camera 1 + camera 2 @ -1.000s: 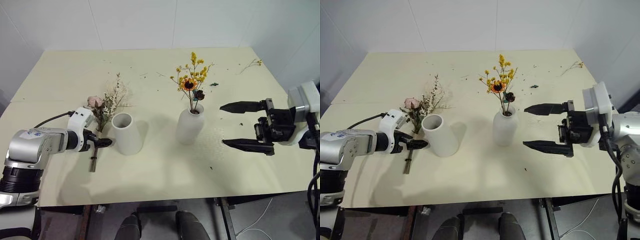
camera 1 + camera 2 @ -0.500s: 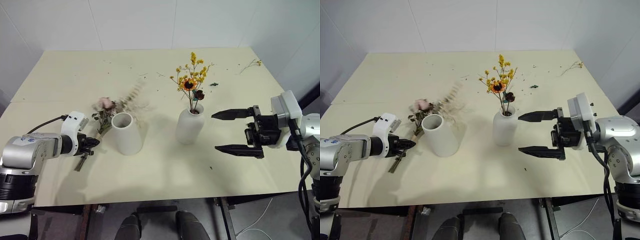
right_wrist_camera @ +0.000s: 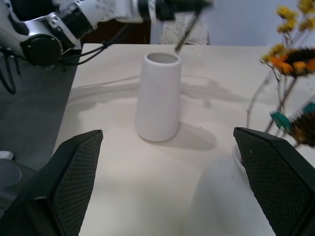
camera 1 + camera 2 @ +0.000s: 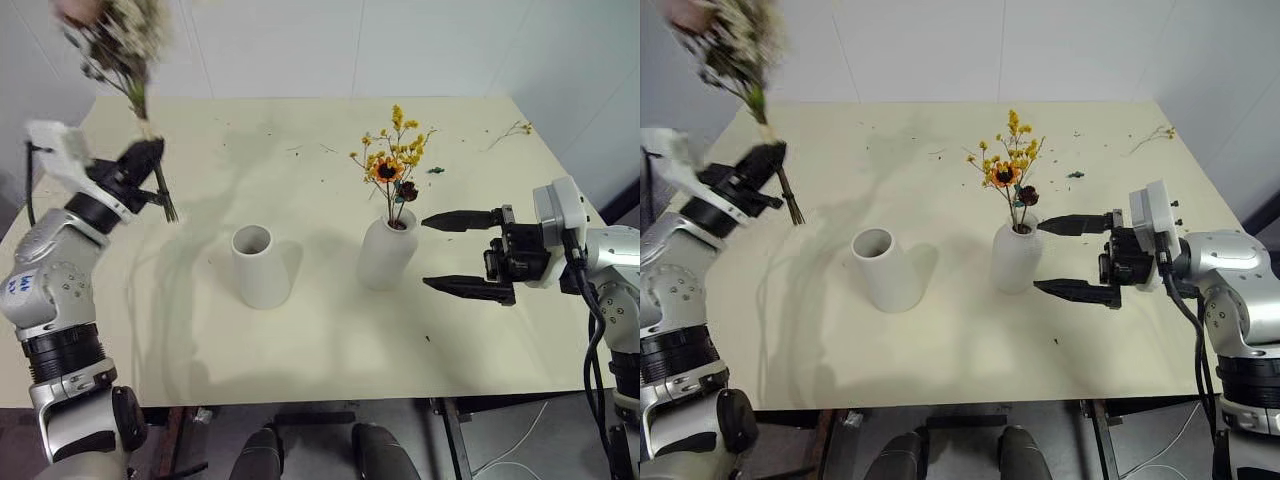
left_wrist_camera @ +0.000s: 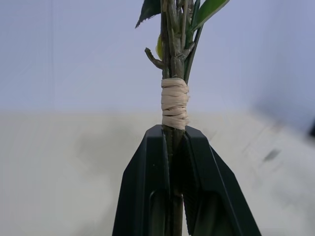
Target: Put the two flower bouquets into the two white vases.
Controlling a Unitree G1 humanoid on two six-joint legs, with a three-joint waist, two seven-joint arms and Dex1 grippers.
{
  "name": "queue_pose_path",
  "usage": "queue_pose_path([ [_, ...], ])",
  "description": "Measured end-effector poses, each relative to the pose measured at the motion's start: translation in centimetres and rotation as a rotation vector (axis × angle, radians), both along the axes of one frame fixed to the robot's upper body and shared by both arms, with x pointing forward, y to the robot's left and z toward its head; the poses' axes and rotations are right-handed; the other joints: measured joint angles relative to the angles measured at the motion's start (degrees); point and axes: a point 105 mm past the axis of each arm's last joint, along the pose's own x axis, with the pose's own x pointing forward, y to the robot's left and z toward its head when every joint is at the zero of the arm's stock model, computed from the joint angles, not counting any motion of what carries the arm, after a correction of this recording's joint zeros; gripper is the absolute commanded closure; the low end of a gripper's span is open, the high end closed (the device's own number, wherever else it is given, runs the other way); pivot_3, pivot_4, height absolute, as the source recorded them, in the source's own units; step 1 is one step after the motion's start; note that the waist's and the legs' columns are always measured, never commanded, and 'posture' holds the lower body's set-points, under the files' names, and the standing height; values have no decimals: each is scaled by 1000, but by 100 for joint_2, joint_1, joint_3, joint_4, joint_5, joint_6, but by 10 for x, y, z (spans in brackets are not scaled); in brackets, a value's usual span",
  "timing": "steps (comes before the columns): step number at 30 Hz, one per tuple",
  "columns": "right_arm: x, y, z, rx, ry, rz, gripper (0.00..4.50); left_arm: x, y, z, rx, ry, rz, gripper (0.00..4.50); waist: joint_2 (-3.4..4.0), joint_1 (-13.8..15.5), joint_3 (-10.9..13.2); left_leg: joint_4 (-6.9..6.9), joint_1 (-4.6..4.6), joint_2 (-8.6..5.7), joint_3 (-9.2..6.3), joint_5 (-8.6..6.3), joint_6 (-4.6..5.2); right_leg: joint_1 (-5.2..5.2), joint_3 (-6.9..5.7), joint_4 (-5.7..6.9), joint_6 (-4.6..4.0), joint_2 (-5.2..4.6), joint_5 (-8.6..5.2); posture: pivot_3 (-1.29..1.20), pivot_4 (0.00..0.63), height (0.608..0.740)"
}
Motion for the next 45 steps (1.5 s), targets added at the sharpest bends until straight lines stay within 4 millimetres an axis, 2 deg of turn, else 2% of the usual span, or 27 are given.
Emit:
queue_pose_path([
  [2,3,0,1,5,-8,-6,0,-7,-9,5,-59,-41,-111,4435,-1,1,0,9,-3,0,0,0,0,1,0,3,3,0,2,0,150,740],
  [4,6,1,3,11,-17,-13,0,-23,-24,15,-106,-88,-283,4435,-3,-9,1,19,-7,-1,0,-1,2,3,0,2,8,0,5,0,150,740],
  [6,8,2,4,16,-30,-13,0,-38,-38,25,-102,-126,-423,4435,-2,-16,1,23,-5,-1,0,-1,3,5,0,4,9,0,5,0,150,740],
  [8,11,2,3,19,-33,-18,0,-46,-45,29,-89,-144,-488,4435,-2,-16,1,24,3,-1,0,-1,2,10,0,8,8,2,5,0,150,740],
  [14,19,-1,2,14,-54,-53,0,-46,-67,20,-67,-115,-594,4435,-2,-11,1,40,4,-1,0,-1,2,20,0,5,8,3,11,0,150,740],
  [21,20,-3,0,18,-47,-70,0,-42,-77,2,-32,-99,-608,4435,-2,-9,1,37,1,1,0,-2,4,17,2,2,8,5,11,0,150,740],
  [29,18,-3,0,24,-59,-94,0,-36,-100,-9,4,-136,-628,4435,-3,0,1,38,-1,0,0,-3,5,19,2,-5,9,4,12,0,150,740],
  [33,17,-2,0,28,-63,-100,0,-39,-109,-24,36,-115,-669,4435,-2,-29,1,35,2,2,0,-4,7,18,4,-5,8,7,12,0,150,740],
  [35,17,-2,1,30,-63,-107,0,-40,-107,-35,47,-99,-668,3689,-2,-31,1,35,0,4,0,-4,7,15,5,-4,8,9,12,0,150,740],
  [38,18,-3,1,33,-64,-115,0,-37,-99,-42,63,-89,-627,2814,-2,-6,1,40,0,3,0,-4,7,18,5,-4,7,8,13,0,150,740],
  [45,19,-3,2,39,-66,-131,0,-37,-94,-42,97,-102,-607,522,-2,-2,1,40,0,3,0,-5,8,20,4,-8,7,8,15,0,150,740],
])
